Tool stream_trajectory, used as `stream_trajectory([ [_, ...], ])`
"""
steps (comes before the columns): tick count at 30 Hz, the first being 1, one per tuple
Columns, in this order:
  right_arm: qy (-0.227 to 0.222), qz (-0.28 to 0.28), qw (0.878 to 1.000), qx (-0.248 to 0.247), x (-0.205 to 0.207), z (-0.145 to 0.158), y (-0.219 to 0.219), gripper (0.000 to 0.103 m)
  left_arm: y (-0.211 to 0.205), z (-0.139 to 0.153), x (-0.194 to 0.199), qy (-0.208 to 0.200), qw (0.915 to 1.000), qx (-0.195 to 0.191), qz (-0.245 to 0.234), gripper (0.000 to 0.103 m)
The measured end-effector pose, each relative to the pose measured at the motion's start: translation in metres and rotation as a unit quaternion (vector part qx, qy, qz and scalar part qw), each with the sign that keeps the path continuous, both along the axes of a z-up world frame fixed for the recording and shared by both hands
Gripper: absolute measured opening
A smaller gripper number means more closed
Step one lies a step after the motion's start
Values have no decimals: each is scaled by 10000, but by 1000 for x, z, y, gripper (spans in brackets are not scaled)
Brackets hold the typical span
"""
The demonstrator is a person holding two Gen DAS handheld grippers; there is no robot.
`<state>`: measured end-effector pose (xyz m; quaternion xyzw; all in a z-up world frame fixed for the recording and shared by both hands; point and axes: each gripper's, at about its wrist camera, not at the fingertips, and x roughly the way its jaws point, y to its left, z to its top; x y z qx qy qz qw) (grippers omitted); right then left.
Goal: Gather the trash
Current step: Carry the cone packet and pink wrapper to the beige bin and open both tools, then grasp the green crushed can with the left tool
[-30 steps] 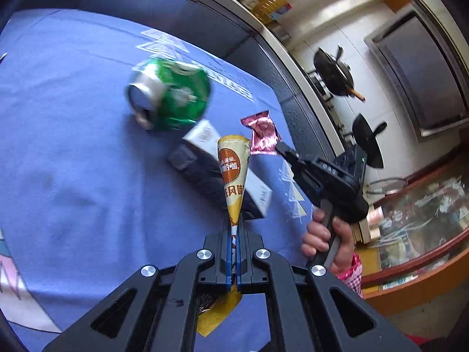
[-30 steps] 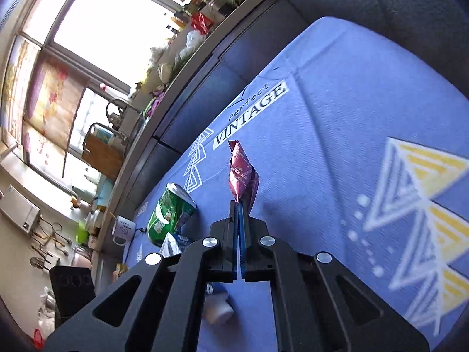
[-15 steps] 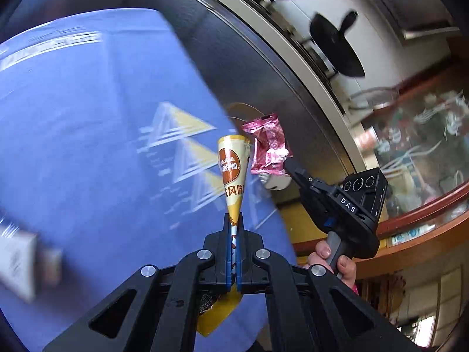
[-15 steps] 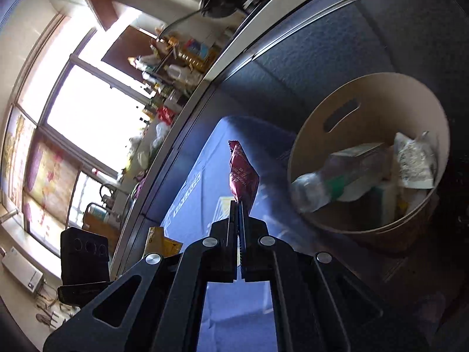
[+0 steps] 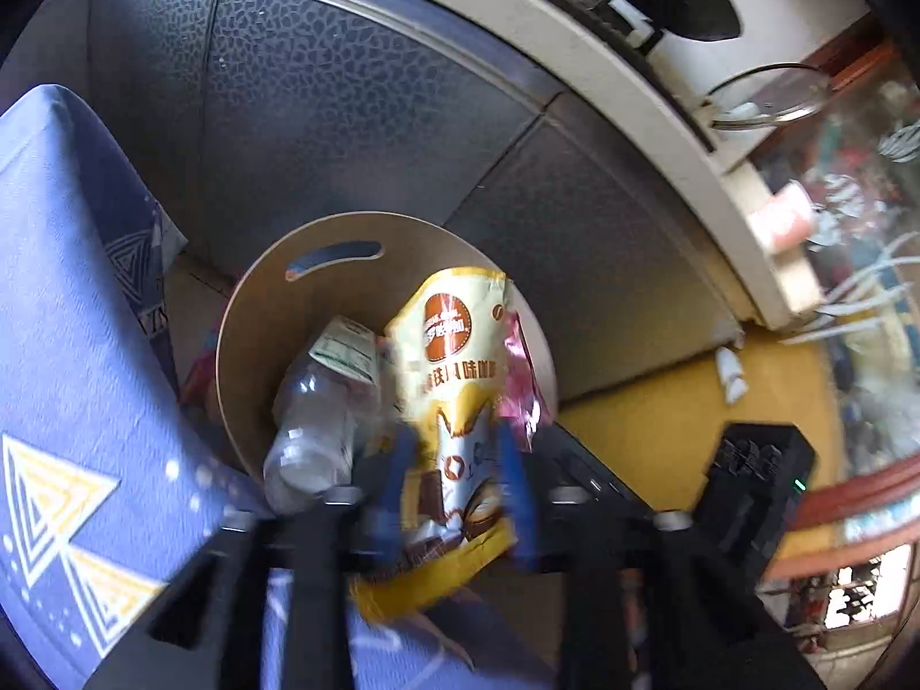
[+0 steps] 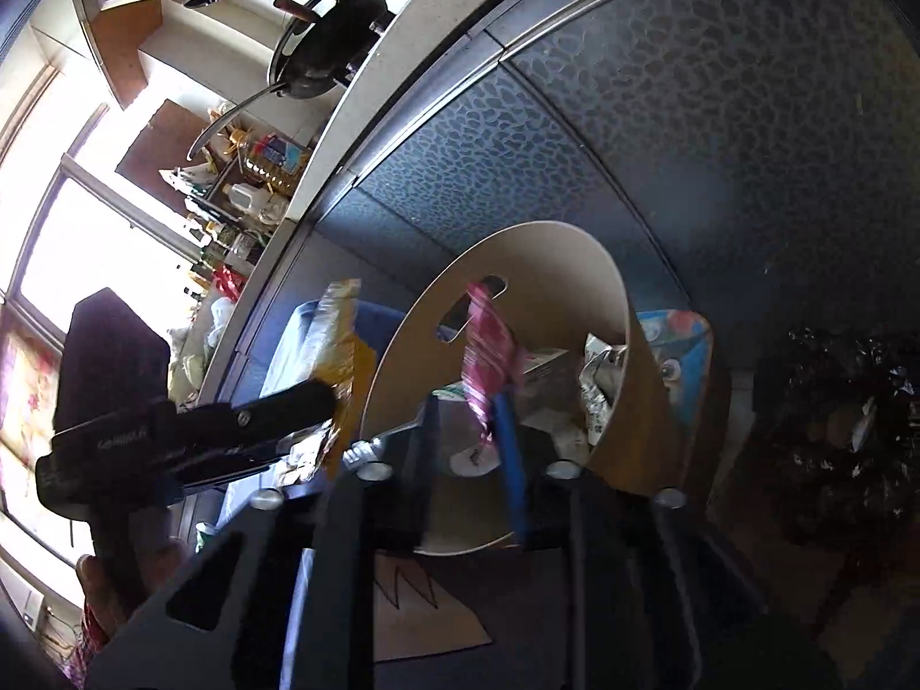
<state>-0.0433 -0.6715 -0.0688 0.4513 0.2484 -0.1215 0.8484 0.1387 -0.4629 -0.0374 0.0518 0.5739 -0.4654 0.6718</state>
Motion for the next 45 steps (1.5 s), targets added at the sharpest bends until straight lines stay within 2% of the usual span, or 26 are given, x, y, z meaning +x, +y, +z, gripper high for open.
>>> stream_trajectory([
  [2,-65,-35,10000,-41,-3,3,1,23,-2,-5,4,-65,9998,127,157,49],
  [4,-91,-76,9998,-146,-8,7,4,23,3,-5,4,58,9997,89,238,49],
  [10,-434,85,9990,-109,-11,25,21,23,56,28,-11,-156,9983,-490,280,49],
  [14,-619,609,9961,-173,10,41,56,23,120,40,-27,-171,9958,-832,338,49],
  [18,-570,1300,9898,-157,46,49,106,23,189,45,-37,-261,9936,-975,502,49],
  [22,-465,2100,9765,-111,86,55,169,23,280,44,-38,-325,9887,-1057,1013,49],
  [23,-393,2362,9707,-172,100,57,190,23,306,43,-35,-356,9862,-1058,1223,49],
  [24,-329,2580,9654,-204,112,59,209,29,328,41,-32,-374,9837,-1060,1404,49],
  [25,-264,2806,9592,-223,127,61,229,39,354,39,-28,-369,9795,-1074,1665,49],
  [26,-220,2973,9542,-229,140,62,246,42,381,36,-23,-329,9741,-1111,1943,49],
  [27,-136,3140,9490,-233,157,64,263,42,402,34,-20,-283,9690,-1149,2167,49],
  [29,15,3477,9375,-147,195,68,296,42,453,26,-11,-144,9538,-1233,2736,49],
  [32,393,3890,9201,-242,261,75,345,43,509,19,-6,-73,9330,-1317,3348,49],
  [34,798,3984,9124,-485,300,73,375,43,541,16,-6,-90,9204,-1383,3656,49],
  [37,1411,4161,8929,-983,345,57,418,43,583,12,-10,-81,9042,-1478,4005,49],
  [40,1667,4700,8627,-844,362,39,462,44,617,8,-8,-146,8916,-1466,4281,49],
  [42,1631,5273,8271,-1064,357,37,506,44,639,7,-3,-222,8837,-1447,4445,51],
  [43,1588,5535,8090,-1186,351,36,527,44,651,7,2,-268,8796,-1418,4532,57],
  [45,1523,5882,7824,-1364,333,36,556,44,664,6,13,-357,8744,-1366,4642,62],
])
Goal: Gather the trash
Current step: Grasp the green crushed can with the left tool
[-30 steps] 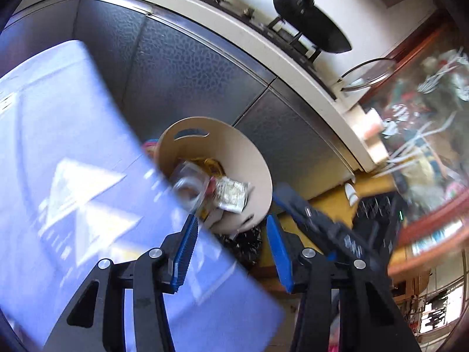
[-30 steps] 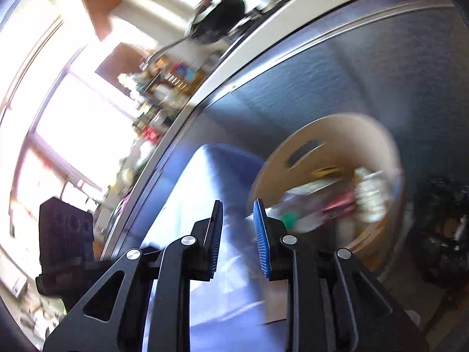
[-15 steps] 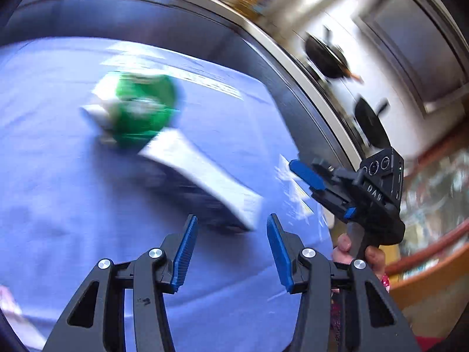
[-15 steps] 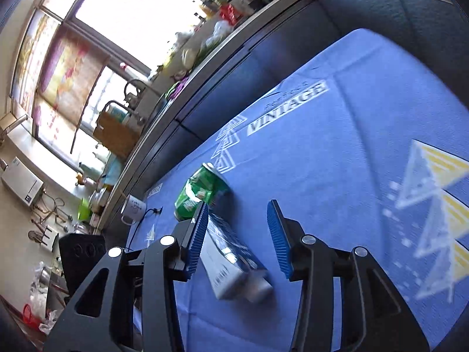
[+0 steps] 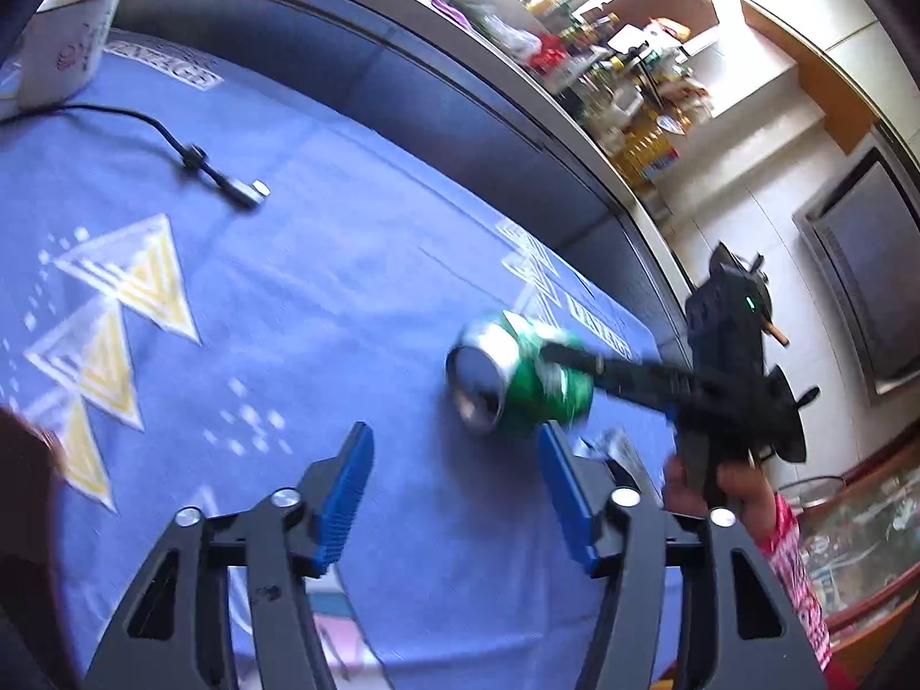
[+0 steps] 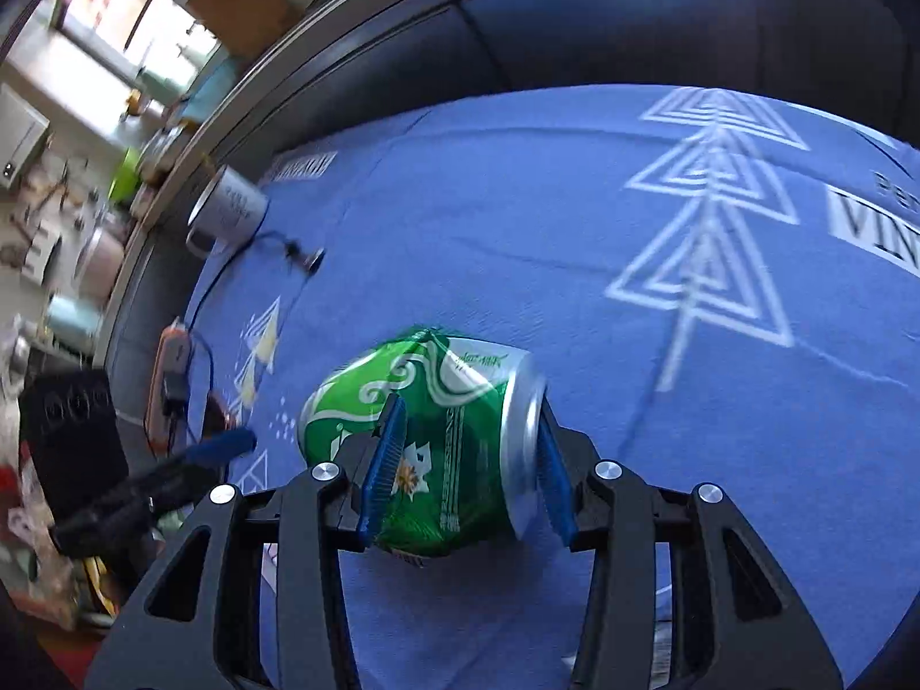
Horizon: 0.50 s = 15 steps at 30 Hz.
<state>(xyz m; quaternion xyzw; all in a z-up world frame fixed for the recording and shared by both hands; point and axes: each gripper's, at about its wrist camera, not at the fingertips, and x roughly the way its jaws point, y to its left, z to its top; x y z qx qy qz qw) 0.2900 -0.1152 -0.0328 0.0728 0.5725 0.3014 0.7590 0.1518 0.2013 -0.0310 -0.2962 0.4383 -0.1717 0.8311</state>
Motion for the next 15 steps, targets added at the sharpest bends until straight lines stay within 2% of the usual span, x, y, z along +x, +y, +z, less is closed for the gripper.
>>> stream_trajectory([
  [2,-146,53,9999,26,-11,5,13,44,10,-3,12,38,10000,1,-7,64],
  [5,-35,-107,9994,312,-22,6,16,43,13,-3,17,76,9998,-202,30,64],
  [6,12,-151,9994,315,-27,3,16,40,13,-1,14,28,9997,-219,46,64],
  [9,286,-330,9980,460,-47,-8,12,40,12,0,2,-24,9994,-341,42,64],
  [12,322,-475,9970,524,-80,-18,8,41,13,-1,-15,9,9990,-435,36,64],
  [15,656,-638,9915,928,-112,-24,0,40,23,-3,-43,-26,9985,-541,119,66],
])
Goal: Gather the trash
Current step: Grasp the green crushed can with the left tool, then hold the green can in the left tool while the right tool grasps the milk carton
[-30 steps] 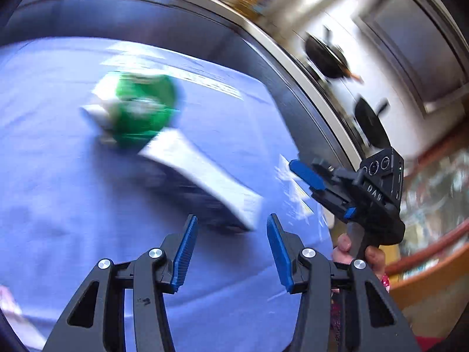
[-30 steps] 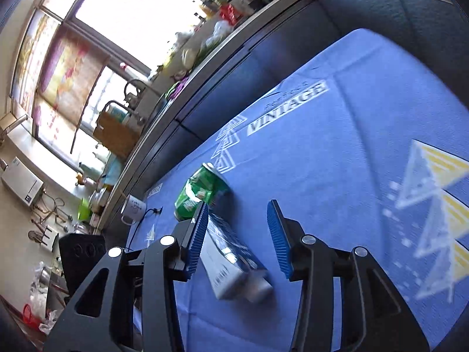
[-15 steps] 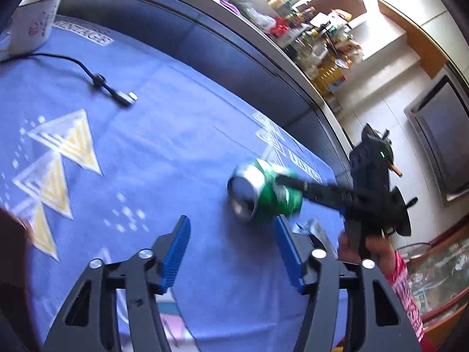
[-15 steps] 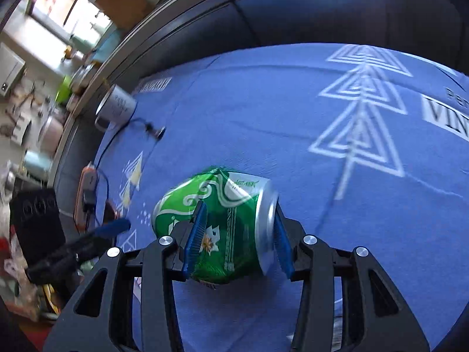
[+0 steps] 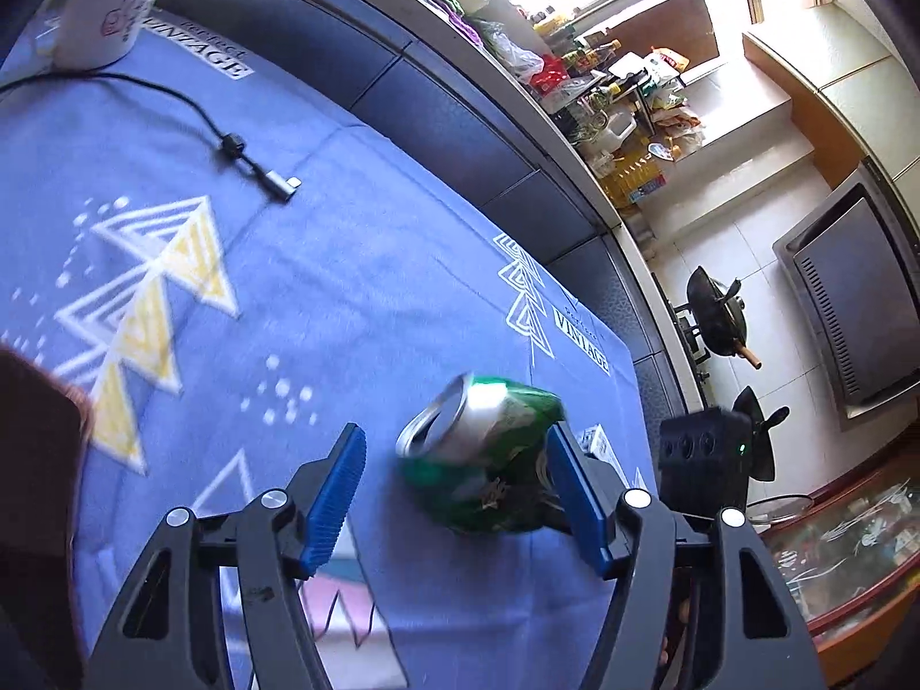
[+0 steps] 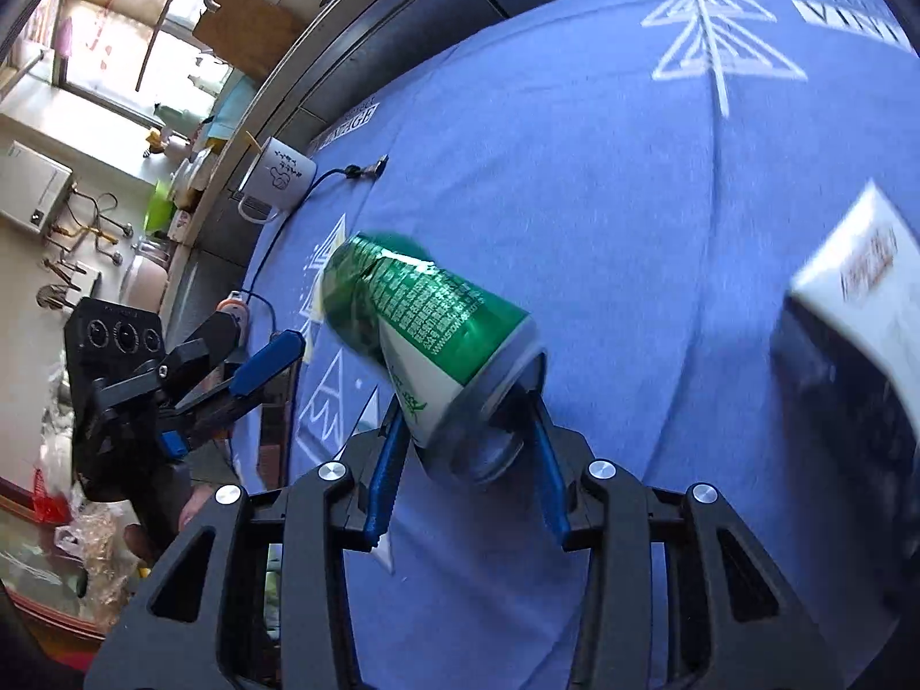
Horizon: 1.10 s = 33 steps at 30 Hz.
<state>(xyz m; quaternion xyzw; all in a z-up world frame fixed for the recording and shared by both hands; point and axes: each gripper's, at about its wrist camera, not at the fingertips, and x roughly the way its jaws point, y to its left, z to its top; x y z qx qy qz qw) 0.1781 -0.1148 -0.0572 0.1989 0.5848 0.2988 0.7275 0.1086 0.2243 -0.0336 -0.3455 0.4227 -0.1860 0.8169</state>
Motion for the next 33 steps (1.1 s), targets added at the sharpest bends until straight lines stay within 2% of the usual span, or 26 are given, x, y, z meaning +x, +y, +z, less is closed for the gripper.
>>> stream_trajectory([
  [2,35,125,9994,321,-22,4,-1,40,3,-3,-15,32,10000,-89,-22,66],
  [4,-325,206,9992,137,-37,15,-3,42,4,-8,-28,112,9997,-194,-78,66],
  [7,-891,-156,9959,-88,-40,35,-26,45,-4,-19,-36,292,9986,-394,-172,66],
  [9,-1061,-393,9935,-81,-36,45,-37,45,-13,-27,-33,426,9976,-485,-239,66],
  [12,-1250,-654,9899,-110,-30,53,-48,46,-28,-31,-21,404,9954,-757,-428,66],
  [16,-1284,-792,9884,-184,-17,48,-50,45,-44,-38,-2,447,9926,-981,-554,66],
  [17,-1278,-744,9885,-308,-12,43,-44,45,-48,-42,3,474,9921,-1017,-570,66],
  [20,-959,-617,9922,-499,3,21,-25,27,-54,-55,13,639,9898,-1168,-516,66],
  [21,-831,-561,9937,-501,5,14,-21,23,-55,-56,14,630,9884,-1277,-522,62],
  [23,-678,-502,9950,-531,4,1,-16,22,-60,-55,17,582,9884,-1299,-522,57],
  [24,-652,-478,9954,-505,1,-2,-14,22,-60,-54,17,550,9891,-1261,-516,49],
  [25,-650,-465,9957,-469,-2,-3,-13,22,-61,-53,19,512,9895,-1240,-533,36],
  [26,-699,-477,9955,-425,-5,0,-14,22,-61,-53,20,521,9894,-1241,-540,29],
  [27,-809,-515,9946,-402,-10,6,-18,22,-61,-54,21,548,9893,-1240,-544,17],
  [30,-1329,-631,9882,-419,-31,29,-33,27,-56,-59,20,592,9890,-1248,-537,13],
  [33,-1957,-942,9744,-582,-61,52,-66,44,-55,-58,13,538,9884,-1275,-627,12],
])
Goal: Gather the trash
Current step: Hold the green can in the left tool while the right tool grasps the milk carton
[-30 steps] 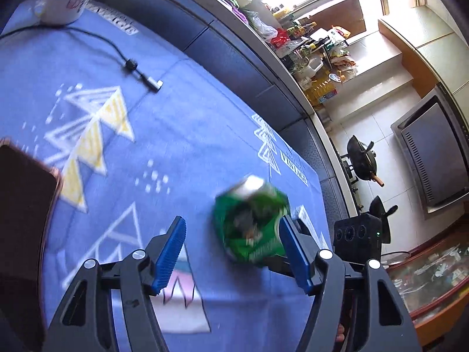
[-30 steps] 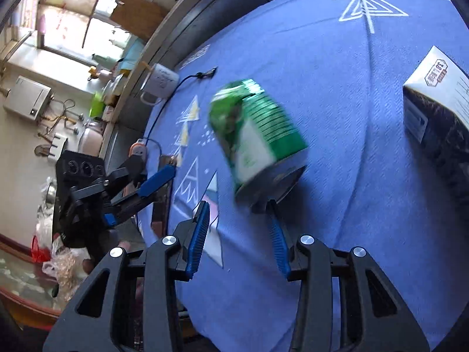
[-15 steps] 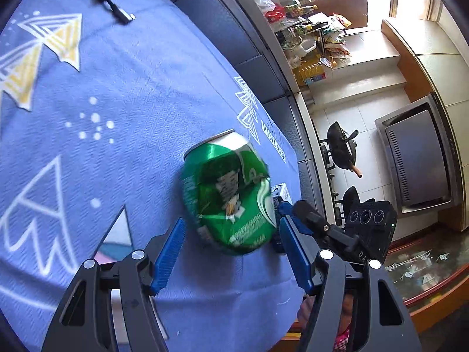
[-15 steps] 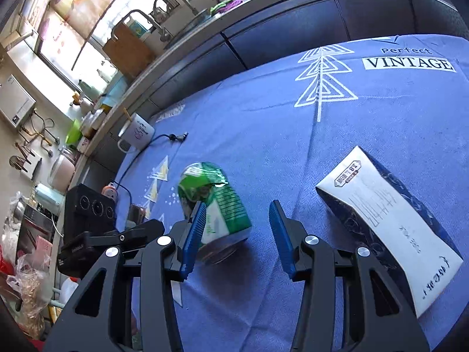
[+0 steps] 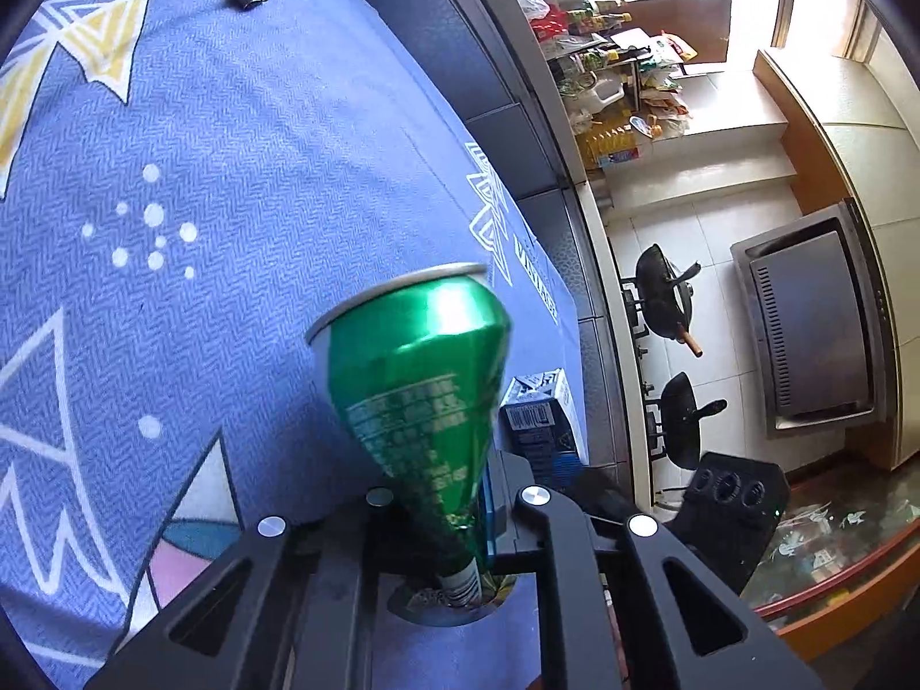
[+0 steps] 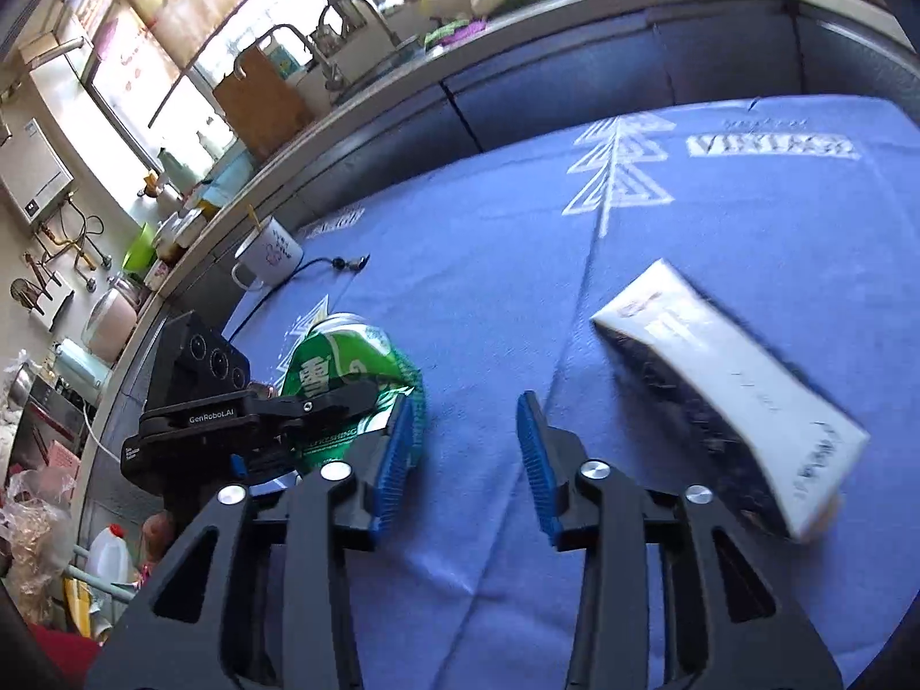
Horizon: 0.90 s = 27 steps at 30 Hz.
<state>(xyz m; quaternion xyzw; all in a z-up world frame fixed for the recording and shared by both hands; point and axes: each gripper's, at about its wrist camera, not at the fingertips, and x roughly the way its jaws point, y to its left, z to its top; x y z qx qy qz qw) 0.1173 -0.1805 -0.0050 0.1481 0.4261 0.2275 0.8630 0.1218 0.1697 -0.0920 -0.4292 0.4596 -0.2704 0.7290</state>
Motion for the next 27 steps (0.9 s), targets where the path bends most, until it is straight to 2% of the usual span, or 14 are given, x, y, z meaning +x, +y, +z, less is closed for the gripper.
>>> stream_trajectory([
  [3,-500,-523,9972,-177,-29,14,-41,45,-4,4,-9,-62,9999,-1,-139,12],
  [5,-660,-858,9935,-354,-41,17,-66,48,-10,7,-13,-110,9996,17,-243,12],
  [9,-576,-1325,9882,-513,-54,11,-106,51,-35,15,-21,-202,9980,113,-590,12],
  [11,-466,-1413,9880,-427,-54,6,-116,51,-49,19,-24,-243,9967,208,-751,12],
  [14,-463,-1372,9889,-329,-54,4,-116,53,-70,28,-31,-355,9937,459,-963,12],
  [16,-585,-1213,9899,-446,-52,5,-110,66,-83,34,-36,-451,9909,689,-1066,12],
  [19,-736,-934,9893,-841,-44,4,-93,76,-96,42,-42,-582,9863,963,-1203,12],
  [22,-758,-729,9870,-1218,-34,-2,-84,77,-104,48,-46,-673,9811,1303,-1261,12],
  [27,-595,-265,9831,-1710,-10,-19,-69,78,-105,48,-49,-636,9791,1472,-1254,12],
])
